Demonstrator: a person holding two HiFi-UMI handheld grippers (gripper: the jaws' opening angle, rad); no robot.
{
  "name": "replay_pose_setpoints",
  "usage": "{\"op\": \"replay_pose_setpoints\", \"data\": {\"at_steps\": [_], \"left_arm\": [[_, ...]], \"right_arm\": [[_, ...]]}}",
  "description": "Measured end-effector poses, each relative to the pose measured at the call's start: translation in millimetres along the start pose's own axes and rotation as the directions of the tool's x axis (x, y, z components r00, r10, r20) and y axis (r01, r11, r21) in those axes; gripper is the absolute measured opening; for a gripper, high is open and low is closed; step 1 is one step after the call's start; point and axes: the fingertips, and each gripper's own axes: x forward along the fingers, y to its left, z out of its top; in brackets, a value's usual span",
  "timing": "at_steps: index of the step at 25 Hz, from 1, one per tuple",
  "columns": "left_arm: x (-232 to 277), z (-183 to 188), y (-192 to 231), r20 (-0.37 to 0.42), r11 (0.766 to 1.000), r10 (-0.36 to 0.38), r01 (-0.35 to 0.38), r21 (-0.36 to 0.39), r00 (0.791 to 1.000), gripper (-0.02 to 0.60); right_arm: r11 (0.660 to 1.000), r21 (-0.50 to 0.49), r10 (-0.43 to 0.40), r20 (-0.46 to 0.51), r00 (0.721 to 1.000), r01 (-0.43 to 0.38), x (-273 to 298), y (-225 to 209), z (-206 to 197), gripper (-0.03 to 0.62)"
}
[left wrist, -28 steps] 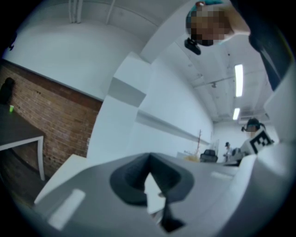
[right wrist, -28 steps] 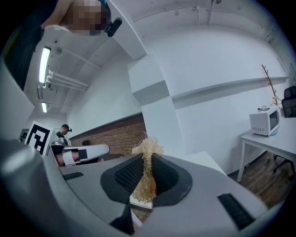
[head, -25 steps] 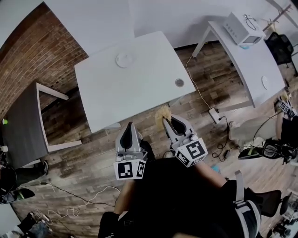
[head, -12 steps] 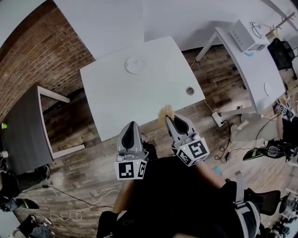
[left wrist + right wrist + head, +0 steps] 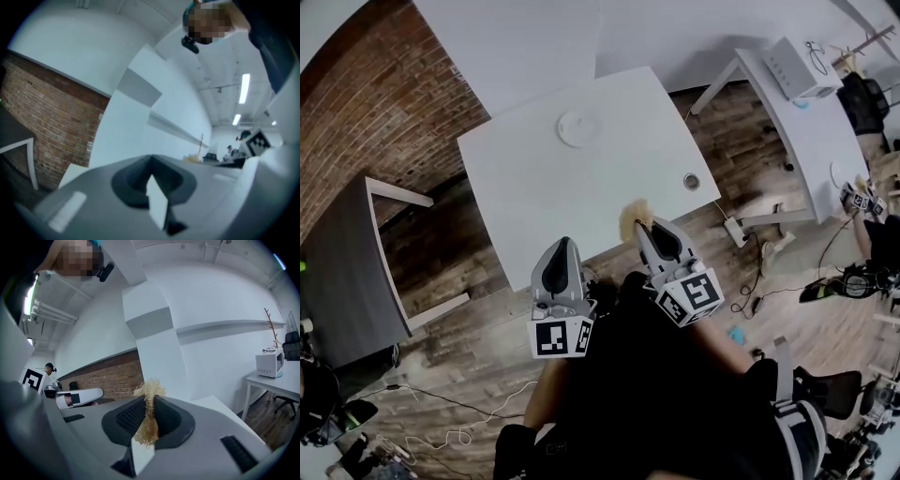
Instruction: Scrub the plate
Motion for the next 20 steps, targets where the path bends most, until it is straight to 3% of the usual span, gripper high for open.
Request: {"op": "replay_pose_setpoints", "data": {"at_steps": [15,20], "left_arm": [[72,1,41,-0.031,0.997,0.071,-0.072,-0.003,0.997,0.003],[117,-4,47,-0.02,0.998,0.043,-0.044,-0.033,0.999,0.003]], "right_arm": [[0.999,0.026,0.034,0.019,0.999,-0.034,79,-44,22,0.051],[0.998,0.047,0.051,0.015,0.999,-0.052,120,-80,32,0.051]]}}
